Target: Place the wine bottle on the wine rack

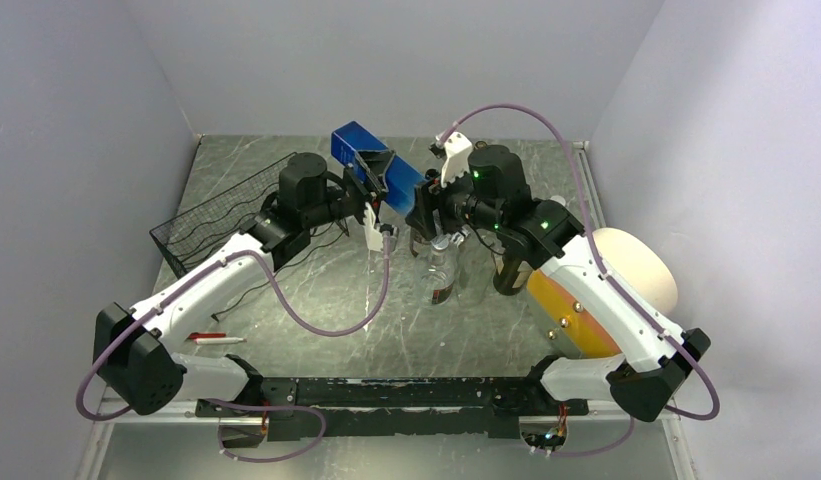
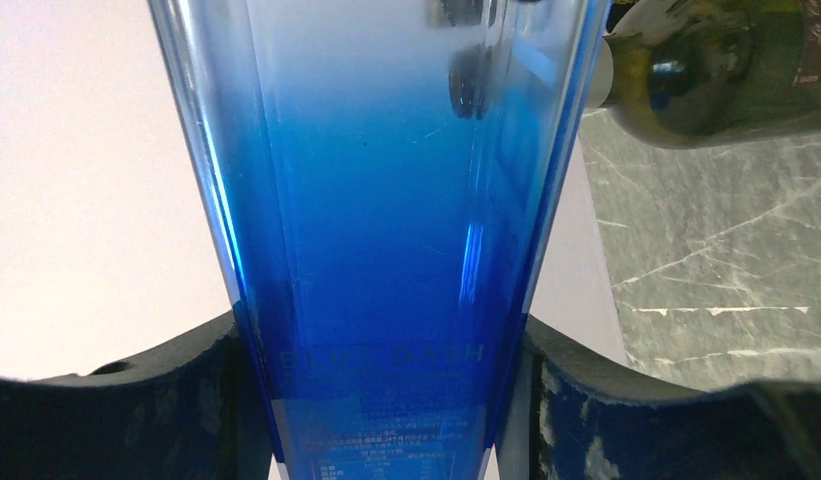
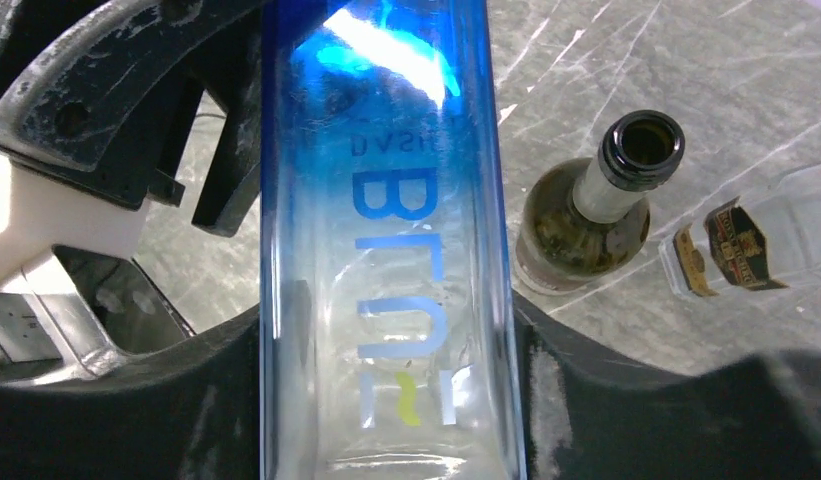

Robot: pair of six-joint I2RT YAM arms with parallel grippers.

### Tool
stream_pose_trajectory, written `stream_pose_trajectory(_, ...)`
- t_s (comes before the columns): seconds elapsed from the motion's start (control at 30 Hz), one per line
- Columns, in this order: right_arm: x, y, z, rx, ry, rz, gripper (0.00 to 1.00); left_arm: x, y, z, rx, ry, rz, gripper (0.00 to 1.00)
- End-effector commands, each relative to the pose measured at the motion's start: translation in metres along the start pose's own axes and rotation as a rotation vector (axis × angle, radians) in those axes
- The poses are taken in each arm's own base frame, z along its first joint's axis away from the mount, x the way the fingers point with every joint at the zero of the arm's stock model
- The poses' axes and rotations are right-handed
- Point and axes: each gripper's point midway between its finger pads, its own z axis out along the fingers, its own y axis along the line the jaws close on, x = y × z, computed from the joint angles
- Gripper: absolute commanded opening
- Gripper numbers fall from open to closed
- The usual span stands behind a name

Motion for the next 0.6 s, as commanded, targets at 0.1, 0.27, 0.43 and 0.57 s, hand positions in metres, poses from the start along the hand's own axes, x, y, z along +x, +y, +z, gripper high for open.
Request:
stream_pose_trajectory(0.1,-0.001,0.000,0.000,0.005,-0.019,0.007,0.24,-0.012,0.088,-0.022,-0.191,-0.031,-0.007,0.07)
stream_pose_trajectory(0.27,-0.018,-0.001,-0.005,0.024,-0.070,0.026,0.00,-0.016,0.097,-0.026,-0.221,-0.051,-0.050,0.44)
stream_pose_trajectory(0.43,-0.045,-0.007,-0.017,0.075,-0.179,0.057,0.00,-0.017,0.092,-0.030,-0.247,-0.055,-0.105,0.99)
stream_pose_trajectory(0.57,-0.069,-0.012,-0.029,0.114,-0.297,0.110,0.00,-0.022,0.087,-0.034,-0.232,-0.078,-0.226,0.99)
